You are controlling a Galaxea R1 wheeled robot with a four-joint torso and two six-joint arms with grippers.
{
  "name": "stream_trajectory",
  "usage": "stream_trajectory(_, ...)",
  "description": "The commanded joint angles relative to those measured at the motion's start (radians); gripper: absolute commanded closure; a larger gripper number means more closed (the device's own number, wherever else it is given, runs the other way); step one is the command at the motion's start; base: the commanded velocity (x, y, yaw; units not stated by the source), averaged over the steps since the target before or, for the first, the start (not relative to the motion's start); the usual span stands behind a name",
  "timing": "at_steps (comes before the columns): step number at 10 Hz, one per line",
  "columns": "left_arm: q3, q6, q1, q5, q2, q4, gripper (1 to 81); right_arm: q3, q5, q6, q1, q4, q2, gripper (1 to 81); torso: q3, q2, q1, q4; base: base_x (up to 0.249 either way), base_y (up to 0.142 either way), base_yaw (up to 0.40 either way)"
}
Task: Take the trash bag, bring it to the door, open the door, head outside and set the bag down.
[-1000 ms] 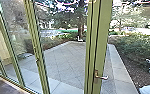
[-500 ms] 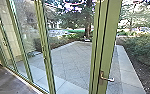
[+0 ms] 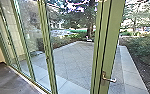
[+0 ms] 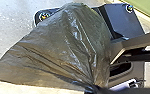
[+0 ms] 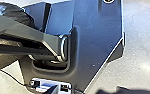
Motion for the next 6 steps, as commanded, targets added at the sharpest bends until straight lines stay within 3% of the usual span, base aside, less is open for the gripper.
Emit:
stream_trajectory(1,-0.001,0.004,-0.043,0.051,-0.016,0.009,81.1,0.003,-0.055,0.0,0.034,-0.009,-0.004,1.0,0.0,0.0,0.0,0.0,0.0,0.0,0.0)
stream_trajectory(6,-0.001,-0.003,-0.043,0.051,-0.008,-0.004,81.1,0.003,-0.062,0.0,0.04,0.002,0.015,1.0,0.0,0.0,0.0,0.0,0.0,0.0,0.0)
